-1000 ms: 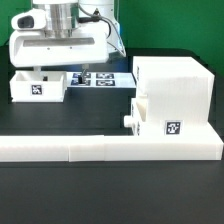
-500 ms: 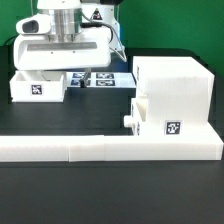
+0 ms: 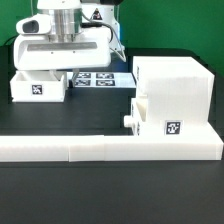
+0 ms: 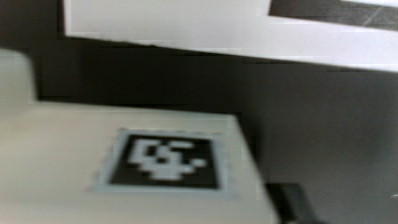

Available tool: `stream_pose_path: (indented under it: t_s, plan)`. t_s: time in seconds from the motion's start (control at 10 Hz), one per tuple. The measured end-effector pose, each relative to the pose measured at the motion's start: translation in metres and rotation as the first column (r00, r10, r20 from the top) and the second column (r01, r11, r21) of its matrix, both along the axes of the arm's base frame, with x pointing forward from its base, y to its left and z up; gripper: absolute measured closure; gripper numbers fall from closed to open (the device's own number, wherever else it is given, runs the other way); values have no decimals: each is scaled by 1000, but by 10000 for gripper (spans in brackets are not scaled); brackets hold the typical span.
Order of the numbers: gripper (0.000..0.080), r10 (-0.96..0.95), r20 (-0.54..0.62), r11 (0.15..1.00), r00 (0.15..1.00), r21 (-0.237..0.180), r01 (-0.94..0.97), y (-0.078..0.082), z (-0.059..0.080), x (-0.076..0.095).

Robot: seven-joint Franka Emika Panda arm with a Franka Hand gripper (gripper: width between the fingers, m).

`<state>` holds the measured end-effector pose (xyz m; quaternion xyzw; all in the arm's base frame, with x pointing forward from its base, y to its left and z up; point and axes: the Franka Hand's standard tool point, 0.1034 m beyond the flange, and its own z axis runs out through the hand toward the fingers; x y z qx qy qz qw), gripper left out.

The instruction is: Assemble drawer

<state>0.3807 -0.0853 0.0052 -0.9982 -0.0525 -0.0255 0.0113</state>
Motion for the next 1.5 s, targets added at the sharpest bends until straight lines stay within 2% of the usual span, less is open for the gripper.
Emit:
stream_pose_path:
  t_s: [0.1,0.7,0.9,1.2,1.3,1.5]
  plan:
    - [757,2,0,1000,1000,0,-2,0,0,0]
    - [757,22,-6,1000,1000,3,-22,3,2,2]
    - [757,71,-2,997,997,11,-71,17,23,27]
    - [757,125,12,992,992,26,-125,30,37,69]
    - [757,163,21,986,986,26,-164,32,36,76]
    - [757,171,17,985,985,26,-172,32,35,73]
